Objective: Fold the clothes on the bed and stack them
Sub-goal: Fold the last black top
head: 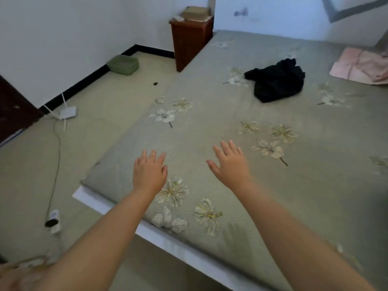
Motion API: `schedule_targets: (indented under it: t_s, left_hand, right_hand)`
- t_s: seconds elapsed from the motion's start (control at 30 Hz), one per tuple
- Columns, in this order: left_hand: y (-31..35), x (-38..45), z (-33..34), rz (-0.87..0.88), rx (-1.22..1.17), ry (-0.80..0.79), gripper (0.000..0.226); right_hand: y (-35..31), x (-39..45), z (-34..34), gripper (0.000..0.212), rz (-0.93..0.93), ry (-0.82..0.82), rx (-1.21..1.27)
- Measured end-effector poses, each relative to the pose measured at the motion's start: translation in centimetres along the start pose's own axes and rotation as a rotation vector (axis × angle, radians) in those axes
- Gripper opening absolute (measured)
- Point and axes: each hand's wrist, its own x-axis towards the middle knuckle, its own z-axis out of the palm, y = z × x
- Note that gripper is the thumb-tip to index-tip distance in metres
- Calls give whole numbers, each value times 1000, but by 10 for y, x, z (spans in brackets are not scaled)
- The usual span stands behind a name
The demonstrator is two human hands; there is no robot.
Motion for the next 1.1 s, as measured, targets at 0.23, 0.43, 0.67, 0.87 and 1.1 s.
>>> schedule_targets:
  t_s: [0.23, 0.43, 0.67, 0.87, 1.1]
  left_hand:
    - [-102, 32, -14, -131, -13, -13, 46]
    - [-223, 51, -35, -343, -22, 13, 46]
    - [-397, 59, -31, -562, -20, 14, 47]
    - [-558, 96, -25, -555, -13, -66, 48]
    - [-679, 181, -37, -434, 23, -131, 48]
  right_hand:
    - [-91, 89, 29, 59, -101, -152, -47]
    - [-230, 184, 58, 58, -321, -206, -14]
    - [-429, 242, 131, 58, -540, -306, -23]
    - [-569, 309, 190, 54, -478, -355, -19]
    - [-648, 397, 216, 54, -356, -366, -30]
